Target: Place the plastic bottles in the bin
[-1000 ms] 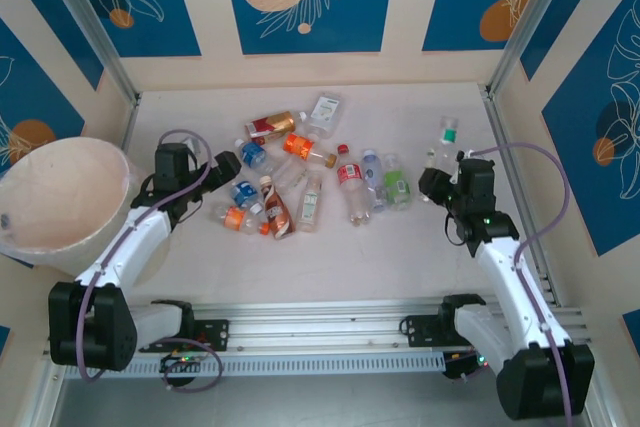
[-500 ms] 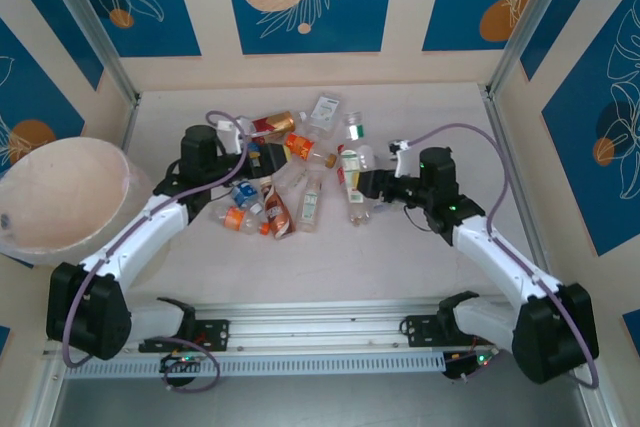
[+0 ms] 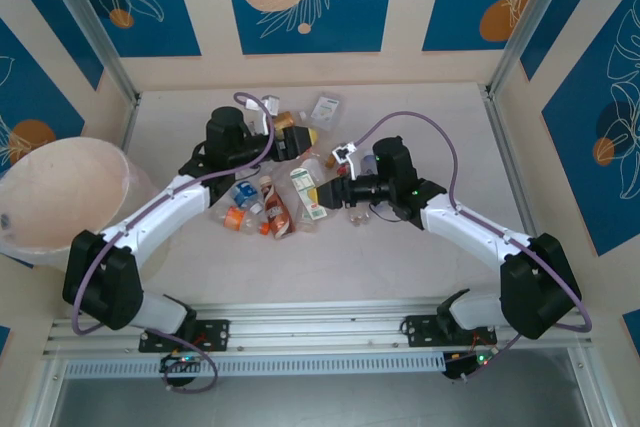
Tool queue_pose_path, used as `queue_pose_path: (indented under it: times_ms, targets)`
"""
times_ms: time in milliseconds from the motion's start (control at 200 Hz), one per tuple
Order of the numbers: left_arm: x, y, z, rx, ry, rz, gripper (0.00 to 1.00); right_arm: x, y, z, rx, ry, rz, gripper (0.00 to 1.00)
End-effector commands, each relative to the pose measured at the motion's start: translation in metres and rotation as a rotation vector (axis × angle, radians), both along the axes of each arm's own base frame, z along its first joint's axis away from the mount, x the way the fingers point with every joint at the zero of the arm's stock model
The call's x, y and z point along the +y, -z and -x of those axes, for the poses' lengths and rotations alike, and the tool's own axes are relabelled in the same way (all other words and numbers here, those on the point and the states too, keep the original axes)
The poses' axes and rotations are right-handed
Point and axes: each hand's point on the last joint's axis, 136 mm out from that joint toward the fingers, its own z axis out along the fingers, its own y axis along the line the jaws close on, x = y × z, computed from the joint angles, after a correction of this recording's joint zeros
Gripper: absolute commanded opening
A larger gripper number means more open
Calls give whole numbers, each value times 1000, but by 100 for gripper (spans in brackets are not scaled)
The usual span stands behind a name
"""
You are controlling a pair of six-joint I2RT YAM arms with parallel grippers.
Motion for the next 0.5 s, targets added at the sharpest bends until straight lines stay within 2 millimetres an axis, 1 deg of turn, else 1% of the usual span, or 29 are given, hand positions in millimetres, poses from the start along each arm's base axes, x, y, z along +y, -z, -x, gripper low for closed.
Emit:
queue_pose_path:
  times_ms: [0, 20, 75, 140, 185, 225, 305, 330, 335, 355, 370, 435, 495]
  targets:
    - [-1, -4, -10, -6, -36, -5, 50, 7, -23, 4, -72, -51, -40, 44]
    - [-2, -5, -9, -4, -26, 0, 45, 7, -24, 4, -75, -51, -41, 45]
    - [-4, -8, -7, -8, -8, 7, 34, 6, -27, 4, -84, -47, -44, 49]
    - [-3, -9, -5, -15, -10, 10, 29, 4, -31, 4, -92, -44, -44, 56]
    - [-1, -11, -5, -23, -17, 13, 22, 2, -33, 7, -102, -51, -31, 66]
    - [0, -11, -4, -25, -21, 12, 14, -2, -35, 9, -116, -52, -13, 74]
    - [2, -12, -4, -29, -31, 11, 0, -13, -39, 11, -144, -25, 23, 82]
    - [2, -12, -4, -32, -32, 9, 0, -16, -40, 10, -152, -13, 31, 85]
    - [3, -12, -4, -32, -32, 8, 0, -17, -40, 10, -156, -8, 34, 88]
    - [4, -12, -4, -33, -36, 5, 0, -21, -42, 10, -164, 4, 41, 96]
    - [4, -12, -5, -34, -39, 2, 0, -24, -43, 10, -171, 13, 45, 100]
    - [11, -10, -8, -38, -77, -24, 0, -37, -46, 5, -206, 95, 76, 100]
    - [17, -7, -10, -41, -116, -46, 0, -52, -45, -6, -241, 215, 112, 99]
